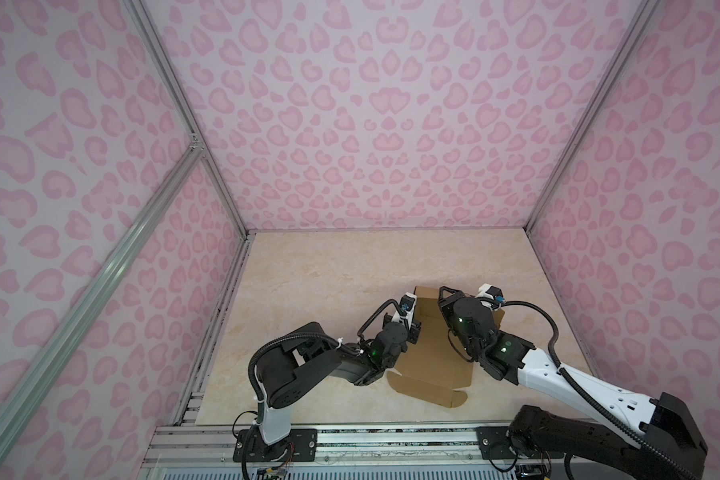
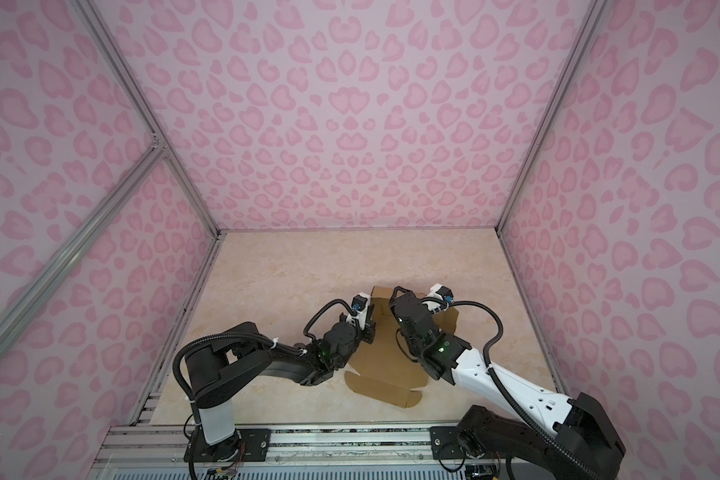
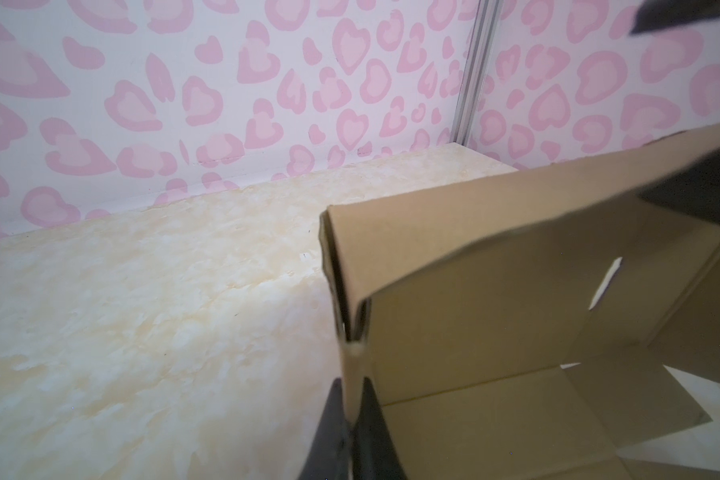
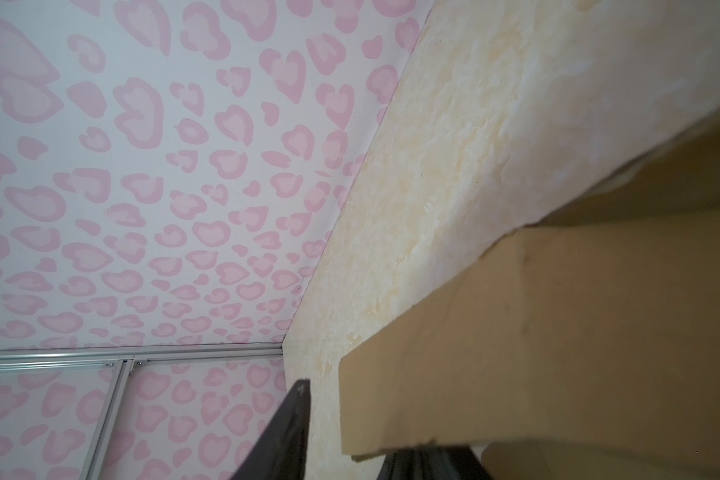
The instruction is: Fold the paper box
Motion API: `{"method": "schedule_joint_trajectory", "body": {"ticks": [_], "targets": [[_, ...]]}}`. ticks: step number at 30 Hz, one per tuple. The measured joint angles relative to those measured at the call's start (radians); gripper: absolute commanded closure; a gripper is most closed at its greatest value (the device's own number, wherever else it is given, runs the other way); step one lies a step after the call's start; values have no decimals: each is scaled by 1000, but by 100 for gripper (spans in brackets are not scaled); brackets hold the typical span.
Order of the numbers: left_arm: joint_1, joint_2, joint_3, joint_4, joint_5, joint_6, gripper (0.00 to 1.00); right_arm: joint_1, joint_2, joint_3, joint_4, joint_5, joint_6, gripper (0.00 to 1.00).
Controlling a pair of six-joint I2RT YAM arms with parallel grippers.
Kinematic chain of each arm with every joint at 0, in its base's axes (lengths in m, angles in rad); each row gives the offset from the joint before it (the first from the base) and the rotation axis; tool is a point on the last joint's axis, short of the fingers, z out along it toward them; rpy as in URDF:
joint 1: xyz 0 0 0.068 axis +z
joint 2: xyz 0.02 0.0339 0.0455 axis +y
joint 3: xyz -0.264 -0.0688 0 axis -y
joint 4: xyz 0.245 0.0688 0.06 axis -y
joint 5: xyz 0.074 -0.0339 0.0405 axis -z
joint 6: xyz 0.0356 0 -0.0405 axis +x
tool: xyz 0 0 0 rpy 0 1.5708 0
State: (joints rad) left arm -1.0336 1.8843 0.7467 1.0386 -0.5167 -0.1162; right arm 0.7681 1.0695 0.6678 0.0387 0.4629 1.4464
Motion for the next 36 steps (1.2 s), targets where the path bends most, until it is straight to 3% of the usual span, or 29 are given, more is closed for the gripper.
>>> {"method": "schedule_joint_trajectory", "body": {"ticks": [13, 20, 24, 31, 36], "targets": [[12, -39, -10, -92, -5, 22, 96, 24, -62, 3, -88, -78, -16, 51], [25, -60, -31, -106, -14, 22, 96, 43, -137, 6, -140, -104, -21, 56], [26, -67, -52, -100, -13, 23, 96, 30, -104, 118, -182, -127, -103, 57], [24, -101, -111, -71, -12, 30, 96, -110, 122, 292, -172, -373, -241, 58], [24, -130, -157, -51, -11, 37, 96, -129, 269, 392, -151, -552, -327, 59]]}}
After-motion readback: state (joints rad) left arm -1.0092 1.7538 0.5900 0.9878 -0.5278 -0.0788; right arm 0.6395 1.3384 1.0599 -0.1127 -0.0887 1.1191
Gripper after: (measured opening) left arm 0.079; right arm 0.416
